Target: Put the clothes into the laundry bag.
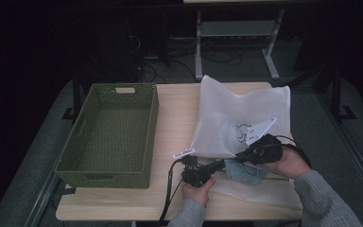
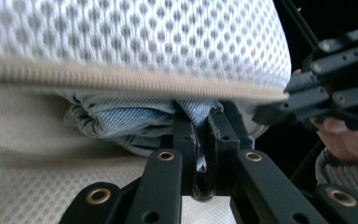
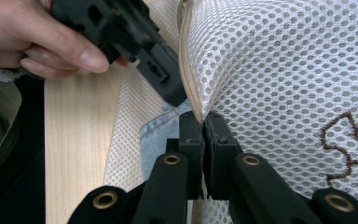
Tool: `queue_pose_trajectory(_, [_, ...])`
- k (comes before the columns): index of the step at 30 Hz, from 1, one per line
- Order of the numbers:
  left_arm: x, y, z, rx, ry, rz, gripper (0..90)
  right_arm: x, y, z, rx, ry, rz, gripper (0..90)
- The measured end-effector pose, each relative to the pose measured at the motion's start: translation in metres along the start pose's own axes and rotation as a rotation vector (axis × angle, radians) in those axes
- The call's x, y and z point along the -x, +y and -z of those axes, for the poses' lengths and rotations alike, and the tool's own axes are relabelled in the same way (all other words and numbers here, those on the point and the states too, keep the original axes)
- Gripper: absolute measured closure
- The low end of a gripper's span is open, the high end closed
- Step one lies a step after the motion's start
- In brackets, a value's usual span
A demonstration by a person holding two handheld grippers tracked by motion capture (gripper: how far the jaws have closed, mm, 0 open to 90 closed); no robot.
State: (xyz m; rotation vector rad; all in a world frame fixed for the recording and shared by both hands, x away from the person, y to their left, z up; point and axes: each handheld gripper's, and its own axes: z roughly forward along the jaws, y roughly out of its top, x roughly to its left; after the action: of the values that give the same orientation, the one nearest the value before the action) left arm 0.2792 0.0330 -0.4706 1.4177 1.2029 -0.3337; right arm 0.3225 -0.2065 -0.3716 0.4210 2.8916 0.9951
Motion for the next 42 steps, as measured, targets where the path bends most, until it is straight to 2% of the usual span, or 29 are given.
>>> queue_pose_trajectory(6, [0.0,-0.004,0.008,-0.038,-0.012,-0.024,72.8,0.004,0.001,-0.002,0.003,-0.003,-0.013,86.1])
queue_pose_trajectory(10, [0.003,-0.01,0.011,-0.078,-0.003,-0.05,58.7,0.006,0.004,0.0,0.001,-0.01,-0.022,86.1])
queue_pose_trajectory(12, [0.004,-0.013,0.013,-0.1,0.013,-0.078,53.7,0.007,0.006,0.002,0.002,-0.016,-0.02,86.1])
queue_pose_trajectory(14, [0.005,-0.016,0.011,-0.117,0.025,-0.076,47.5,0.007,0.007,0.003,0.006,-0.019,-0.021,86.1])
queue_pose_trajectory(17, [0.005,-0.02,0.003,-0.142,0.022,-0.056,46.2,0.008,0.009,0.004,0.008,-0.019,-0.025,86.1])
queue_pose_trajectory(19, [0.004,-0.02,-0.007,-0.172,0.028,-0.037,47.9,0.008,0.01,0.002,0.007,-0.018,-0.021,86.1])
queue_pose_trajectory(21, [0.004,-0.021,-0.016,-0.174,0.04,-0.017,50.6,0.006,0.01,-0.001,0.005,-0.013,-0.02,86.2])
queue_pose_trajectory(22, [0.004,-0.021,-0.021,-0.166,0.053,-0.015,55.9,0.006,0.01,-0.001,0.006,-0.01,-0.02,86.3])
queue_pose_trajectory(25, [0.001,-0.02,-0.027,-0.133,0.054,-0.001,75.6,0.004,0.008,-0.003,0.013,0.003,-0.016,86.6])
queue_pose_trajectory(27, [0.003,-0.019,-0.026,-0.08,0.035,-0.011,80.0,0.003,0.008,-0.003,0.019,0.023,-0.015,86.8])
queue_pose_trajectory(29, [0.007,-0.016,-0.023,-0.039,0.018,-0.017,81.2,0.001,0.009,-0.004,0.031,0.049,-0.008,86.8])
queue_pose_trajectory(31, [0.009,-0.013,-0.022,-0.03,0.014,-0.018,81.3,-0.001,0.009,-0.006,0.025,0.06,0.0,85.3])
queue_pose_trajectory(33, [0.008,-0.013,-0.022,-0.033,0.015,-0.016,81.3,-0.002,0.007,-0.007,0.021,0.041,-0.003,75.6])
queue_pose_trajectory(36, [0.007,-0.012,-0.022,-0.037,0.016,-0.017,81.4,-0.006,0.002,0.001,0.063,0.016,-0.01,64.8])
queue_pose_trajectory(38, [0.007,-0.012,-0.023,-0.037,0.018,-0.015,81.4,-0.01,-0.004,0.01,0.098,-0.014,-0.016,63.2])
queue_pose_trajectory(40, [0.006,-0.011,-0.023,-0.04,0.017,-0.013,81.4,-0.013,-0.01,0.016,0.134,-0.019,-0.023,63.0])
queue_pose_trajectory(42, [0.006,-0.01,-0.023,-0.041,0.018,-0.014,81.4,-0.019,-0.015,0.019,0.139,-0.023,-0.012,62.6])
